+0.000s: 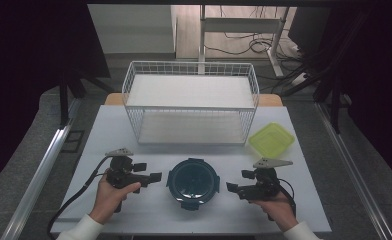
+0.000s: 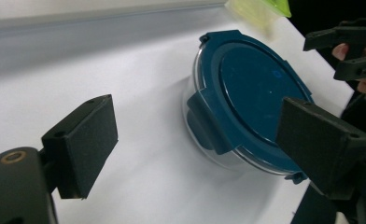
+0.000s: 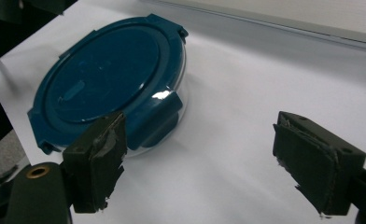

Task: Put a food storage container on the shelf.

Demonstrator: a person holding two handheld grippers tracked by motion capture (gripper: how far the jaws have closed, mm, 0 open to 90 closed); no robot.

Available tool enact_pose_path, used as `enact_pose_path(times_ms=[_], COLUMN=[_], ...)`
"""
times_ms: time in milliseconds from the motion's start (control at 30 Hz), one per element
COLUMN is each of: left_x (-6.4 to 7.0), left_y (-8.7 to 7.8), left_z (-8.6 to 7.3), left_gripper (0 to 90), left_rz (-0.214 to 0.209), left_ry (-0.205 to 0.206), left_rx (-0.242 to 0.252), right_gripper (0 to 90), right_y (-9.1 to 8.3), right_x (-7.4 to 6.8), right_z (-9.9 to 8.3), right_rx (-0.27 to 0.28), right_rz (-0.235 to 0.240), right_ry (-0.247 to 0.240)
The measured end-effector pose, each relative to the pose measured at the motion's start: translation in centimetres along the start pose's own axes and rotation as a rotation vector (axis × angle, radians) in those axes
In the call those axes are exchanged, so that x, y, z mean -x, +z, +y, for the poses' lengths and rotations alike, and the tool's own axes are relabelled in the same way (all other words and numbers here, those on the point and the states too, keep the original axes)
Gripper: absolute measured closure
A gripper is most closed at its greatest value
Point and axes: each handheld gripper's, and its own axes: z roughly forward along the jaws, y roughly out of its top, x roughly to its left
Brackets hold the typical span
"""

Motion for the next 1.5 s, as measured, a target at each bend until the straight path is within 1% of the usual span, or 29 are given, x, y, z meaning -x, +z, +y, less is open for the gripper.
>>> enact_pose_path(times_ms=[33, 67, 100, 167, 233, 300, 333, 367, 400, 467, 500, 567, 600, 633, 667, 733, 767, 833, 900, 967, 1100, 1133, 1167, 1200, 1267, 1367, 1400, 1467, 1500], left_x=[-0.1, -0.4, -0.4, -0.6, -0.7, -0.7, -0.6, -0.6, -0.6, -0.6, -0.7, -0.8, -0.8, -0.8, -1.0, -1.3, -1.3, -1.4, -1.4, -1.4, -1.3, -1.3, -1.3, -1.3, -1.4, -1.4, -1.3, -1.3, -1.3], left_y=[0.3, 0.9, 0.9, 1.4, 1.8, 2.0, 2.0, 2.0, 2.1, 2.3, 2.5, 3.4, 3.8, 3.8, 4.5, 5.0, 5.0, 5.3, 5.7, 6.1, 6.3, 6.6, 6.6, 6.7, 6.9, 7.0, 7.1, 7.3, 7.3], left_z=[0.0, 0.1, 0.1, 0.1, 0.1, 0.1, 0.1, 0.1, 0.0, 0.0, 0.0, 0.1, 0.2, 0.2, 0.4, 0.6, 0.6, 0.7, 0.5, 0.3, 0.2, 0.1, 0.1, 0.0, -0.1, -0.1, -0.2, -0.3, -0.3], left_gripper=[13.3, 13.4, 13.4, 13.4, 13.7, 13.8, 13.9, 13.9, 13.9, 14.2, 14.5, 15.2, 15.4, 15.4, 15.3, 15.2, 15.2, 14.9, 14.7, 13.7, 13.6, 13.8, 14.1, 14.1, 15.8, 18.3, 19.5, 23.0, 26.0], left_rz=[-0.013, -0.043, -0.043, -0.062, -0.077, -0.084, -0.085, -0.085, -0.087, -0.099, -0.104, -0.105, -0.103, -0.103, -0.129, -0.135, -0.135, -0.140, -0.166, -0.171, -0.185, -0.198, -0.198, -0.203, -0.211, -0.225, -0.244, -0.273, -0.273], left_ry=[-0.005, -0.020, -0.020, -0.032, -0.047, -0.060, -0.060, -0.060, -0.058, -0.064, -0.068, -0.077, -0.073, -0.073, -0.089, -0.102, -0.102, -0.104, -0.120, -0.126, -0.140, -0.145, -0.145, -0.149, -0.156, -0.165, -0.177, -0.186, -0.186], left_rx=[-0.005, -0.023, -0.023, -0.038, -0.041, -0.039, -0.040, -0.040, -0.042, -0.046, -0.050, -0.067, -0.079, -0.079, -0.097, -0.104, -0.104, -0.115, -0.125, -0.146, -0.151, -0.161, -0.161, -0.165, -0.176, -0.179, -0.182, -0.188, -0.188], right_gripper=[17.0, 16.7, 16.7, 16.3, 15.7, 15.4, 15.4, 15.4, 15.3, 15.1, 14.9, 13.6, 13.4, 13.4, 12.2, 11.6, 11.6, 11.3, 10.9, 10.9, 10.6, 10.5, 10.5, 10.5, 10.7, 10.7, 11.1, 13.0, 13.0], right_y=[0.1, 0.3, 0.3, 0.9, 1.2, 1.4, 1.3, 1.3, 1.4, 1.5, 1.7, 2.4, 2.7, 2.7, 3.3, 3.8, 3.8, 4.3, 4.8, 5.4, 6.0, 6.5, 6.6, 6.6, 6.9, 7.0, 7.1, 7.2, 7.2], right_x=[-0.1, -0.2, -0.2, -0.2, -0.4, -0.9, -1.0, -1.0, -1.1, -1.2, -1.3, -1.3, -1.3, -1.3, -1.2, -1.0, -1.0, -0.9, -0.7, -0.7, -0.8, -0.9, -0.9, -0.9, -0.8, -0.8, -0.7, -0.7, -0.7], right_z=[-0.1, -0.2, -0.2, -0.2, -0.1, 0.0, 0.0, 0.0, 0.0, 0.2, 0.3, 0.6, 0.8, 0.8, 1.1, 1.5, 1.5, 1.7, 1.7, 1.5, 1.3, 1.1, 1.0, 1.0, 0.8, 0.7, 0.6, 0.5, 0.5], right_rx=[-0.004, -0.012, -0.012, -0.022, -0.031, -0.032, -0.033, -0.033, -0.029, -0.029, -0.030, -0.053, -0.057, -0.057, -0.064, -0.071, -0.071, -0.078, -0.093, -0.111, -0.133, -0.145, -0.150, -0.150, -0.161, -0.164, -0.170, -0.169, -0.169], right_rz=[0.003, 0.019, 0.019, 0.044, 0.055, 0.060, 0.067, 0.067, 0.072, 0.081, 0.084, 0.088, 0.095, 0.095, 0.117, 0.129, 0.129, 0.136, 0.142, 0.152, 0.164, 0.178, 0.185, 0.185, 0.200, 0.198, 0.210, 0.223, 0.223], right_ry=[0.010, 0.041, 0.041, 0.074, 0.076, 0.080, 0.095, 0.095, 0.106, 0.116, 0.118, 0.115, 0.127, 0.127, 0.153, 0.179, 0.179, 0.195, 0.217, 0.232, 0.245, 0.261, 0.272, 0.272, 0.298, 0.307, 0.333, 0.351, 0.351])
